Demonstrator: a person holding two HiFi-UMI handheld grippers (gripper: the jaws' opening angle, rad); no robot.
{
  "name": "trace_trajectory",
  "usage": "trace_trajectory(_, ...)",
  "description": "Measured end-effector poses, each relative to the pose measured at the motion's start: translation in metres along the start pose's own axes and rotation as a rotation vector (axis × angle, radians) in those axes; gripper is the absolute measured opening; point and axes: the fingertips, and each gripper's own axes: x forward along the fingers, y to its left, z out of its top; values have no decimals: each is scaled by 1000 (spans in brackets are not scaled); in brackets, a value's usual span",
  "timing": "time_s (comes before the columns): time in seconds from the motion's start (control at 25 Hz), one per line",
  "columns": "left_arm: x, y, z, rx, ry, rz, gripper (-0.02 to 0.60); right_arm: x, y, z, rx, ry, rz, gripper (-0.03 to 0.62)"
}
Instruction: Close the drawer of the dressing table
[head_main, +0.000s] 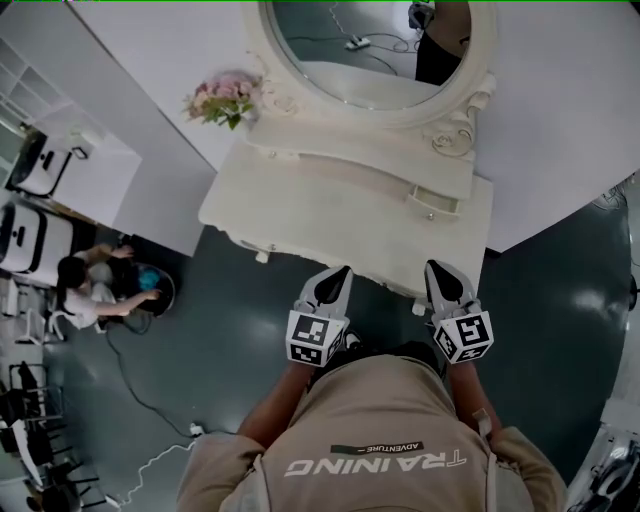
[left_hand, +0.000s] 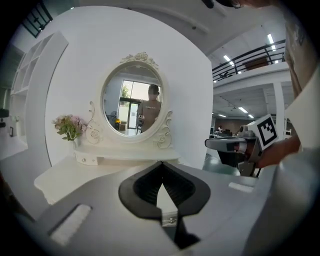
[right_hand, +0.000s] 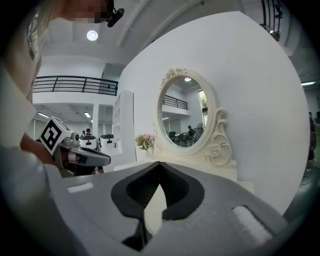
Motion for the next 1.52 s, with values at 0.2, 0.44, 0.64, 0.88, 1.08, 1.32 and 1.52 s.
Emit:
trace_trajectory(0.2, 9, 4, -11, 4, 13, 0, 18, -9, -5, -13, 13, 56, -31, 2)
trace_trajectory(0.44, 30, 5, -36, -97, 66, -30, 18, 4, -21, -28, 24, 81, -45, 2)
trace_trajectory(0.64, 46, 22, -25, -72, 81, -4, 18, 37, -35, -41, 41, 96, -24, 2)
trace_trajectory(0.88, 81, 52, -3, -54, 126, 13, 18, 77, -69, -33, 68, 76, -30, 2)
trace_trajectory(1.08, 135, 49, 32, -13, 111, -38, 18, 99, -105, -30, 80, 62, -56, 2)
trace_trajectory(1.32, 196, 27, 51, 23, 125, -133, 18, 106, -144, -37, 111, 54, -89, 2)
trace_trajectory(1.52, 226, 13, 51, 63, 146, -179, 18, 99, -164, -47, 132, 62, -123, 3)
